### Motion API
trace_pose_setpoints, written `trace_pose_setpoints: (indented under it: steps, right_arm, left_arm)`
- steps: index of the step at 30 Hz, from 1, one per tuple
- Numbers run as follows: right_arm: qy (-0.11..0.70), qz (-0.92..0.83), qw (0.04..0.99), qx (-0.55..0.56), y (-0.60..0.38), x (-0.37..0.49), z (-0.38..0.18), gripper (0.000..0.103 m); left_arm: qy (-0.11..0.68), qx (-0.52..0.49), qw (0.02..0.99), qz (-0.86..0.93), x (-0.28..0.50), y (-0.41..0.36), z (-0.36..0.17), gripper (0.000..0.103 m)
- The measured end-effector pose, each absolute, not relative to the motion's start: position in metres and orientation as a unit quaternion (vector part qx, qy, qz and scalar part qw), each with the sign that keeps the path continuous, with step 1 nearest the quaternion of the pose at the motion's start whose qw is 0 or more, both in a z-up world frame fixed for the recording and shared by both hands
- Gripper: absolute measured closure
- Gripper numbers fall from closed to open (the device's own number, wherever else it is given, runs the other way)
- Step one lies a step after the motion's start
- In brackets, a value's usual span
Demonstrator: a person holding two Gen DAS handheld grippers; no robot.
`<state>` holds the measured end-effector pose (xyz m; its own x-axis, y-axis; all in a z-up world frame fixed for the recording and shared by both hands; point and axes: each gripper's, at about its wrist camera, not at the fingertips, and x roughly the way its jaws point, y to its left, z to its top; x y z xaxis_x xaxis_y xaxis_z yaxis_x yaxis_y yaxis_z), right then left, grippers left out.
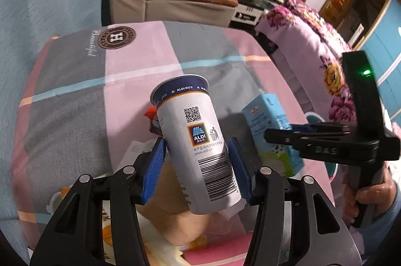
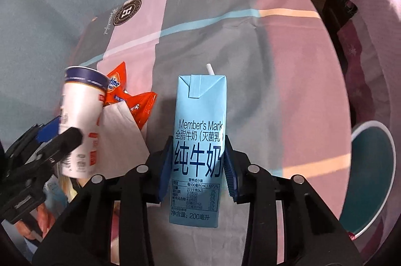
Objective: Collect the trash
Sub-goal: 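Carry the ALDI cup over the bin and open the left gripper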
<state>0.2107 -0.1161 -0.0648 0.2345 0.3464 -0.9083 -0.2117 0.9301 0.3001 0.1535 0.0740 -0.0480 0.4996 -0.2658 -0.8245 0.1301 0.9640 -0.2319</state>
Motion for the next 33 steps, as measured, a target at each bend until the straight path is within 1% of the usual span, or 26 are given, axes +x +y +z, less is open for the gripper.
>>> trace_pose_setpoints:
  steps: [5,9,17,23,33]
  right_arm:
    - [0.591,0.178,0.783,0.075,-0.135,0.199,-0.061,0.068]
    - [0.578,0.174,0.792,0.092,-0.151,0.190,-0.054,0.068]
    - [0.546,0.165,0.811,0.131,-0.197,0.172,-0.034,0.068]
    - [0.514,0.147,0.831,0.152,-0.240,0.151,-0.017,0.068]
    - [0.471,0.092,0.857,0.188,-0.324,0.114,-0.005,0.068]
  left_arm:
    - [0.510,-0.068,0.851,-0.107,0.164,0.062,-0.061,0.047]
    - [0.518,-0.054,0.849,-0.092,0.165,0.052,-0.068,0.050]
    - [0.486,-0.021,0.868,-0.096,0.143,0.025,-0.036,0.050]
    - [0.476,0.001,0.870,-0.130,0.135,-0.019,-0.024,0.050]
    - [0.476,0.039,0.856,-0.198,0.125,-0.113,-0.027,0.050]
